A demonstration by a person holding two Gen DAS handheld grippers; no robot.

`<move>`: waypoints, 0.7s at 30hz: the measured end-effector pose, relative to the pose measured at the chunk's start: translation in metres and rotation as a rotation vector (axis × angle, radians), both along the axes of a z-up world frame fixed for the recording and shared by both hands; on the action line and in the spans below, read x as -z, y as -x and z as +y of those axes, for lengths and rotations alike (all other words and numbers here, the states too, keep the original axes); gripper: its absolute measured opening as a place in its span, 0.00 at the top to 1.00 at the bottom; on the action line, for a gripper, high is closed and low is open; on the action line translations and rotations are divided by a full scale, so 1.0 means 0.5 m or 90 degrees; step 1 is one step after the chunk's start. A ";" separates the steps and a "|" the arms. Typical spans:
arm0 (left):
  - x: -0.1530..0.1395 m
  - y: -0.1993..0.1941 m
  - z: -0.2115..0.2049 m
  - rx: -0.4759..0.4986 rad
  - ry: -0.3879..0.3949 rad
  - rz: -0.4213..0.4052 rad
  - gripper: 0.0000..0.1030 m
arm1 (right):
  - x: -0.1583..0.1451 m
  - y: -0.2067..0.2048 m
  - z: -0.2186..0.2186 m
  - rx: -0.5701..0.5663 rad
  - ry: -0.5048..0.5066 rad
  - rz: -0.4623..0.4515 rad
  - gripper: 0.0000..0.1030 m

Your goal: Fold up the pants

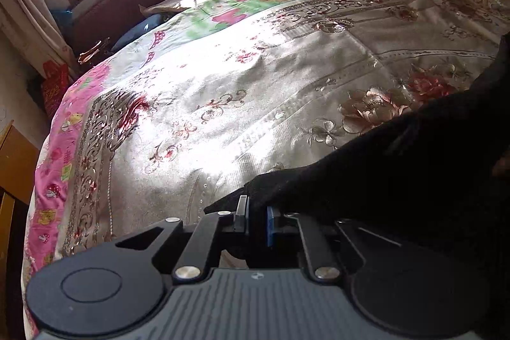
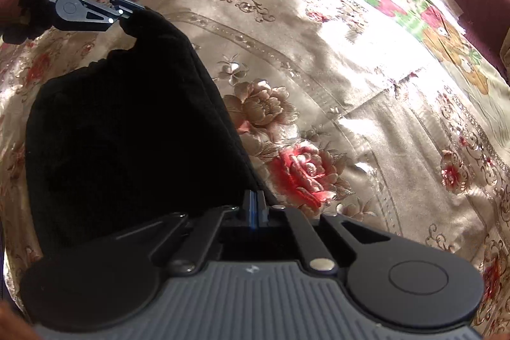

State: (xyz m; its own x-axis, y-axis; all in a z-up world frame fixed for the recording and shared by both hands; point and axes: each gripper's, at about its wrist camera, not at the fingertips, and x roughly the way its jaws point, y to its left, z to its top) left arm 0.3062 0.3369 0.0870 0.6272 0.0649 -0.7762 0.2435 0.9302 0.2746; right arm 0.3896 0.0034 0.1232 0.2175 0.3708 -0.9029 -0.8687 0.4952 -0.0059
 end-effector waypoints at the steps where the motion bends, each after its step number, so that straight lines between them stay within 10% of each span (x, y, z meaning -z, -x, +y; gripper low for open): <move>1: -0.006 0.035 -0.003 -0.001 0.014 0.006 0.74 | -0.009 0.031 -0.003 -0.007 -0.001 0.008 0.99; 7: 0.032 0.184 -0.042 -0.018 0.014 0.040 0.79 | 0.038 0.173 -0.003 -0.072 0.016 0.028 0.99; 14: 0.067 0.180 -0.040 -0.064 0.030 0.016 0.79 | 0.183 0.158 0.037 -0.141 0.124 -0.161 0.74; 21: 0.059 0.184 -0.052 -0.016 -0.003 -0.001 0.67 | 0.239 0.120 0.072 -0.179 0.133 -0.227 0.61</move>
State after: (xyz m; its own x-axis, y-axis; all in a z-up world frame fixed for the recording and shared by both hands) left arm 0.2142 0.3107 0.0574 0.6262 0.0850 -0.7750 0.2194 0.9346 0.2798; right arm 0.3295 0.0392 0.0036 0.4442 0.2783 -0.8516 -0.8941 0.1990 -0.4013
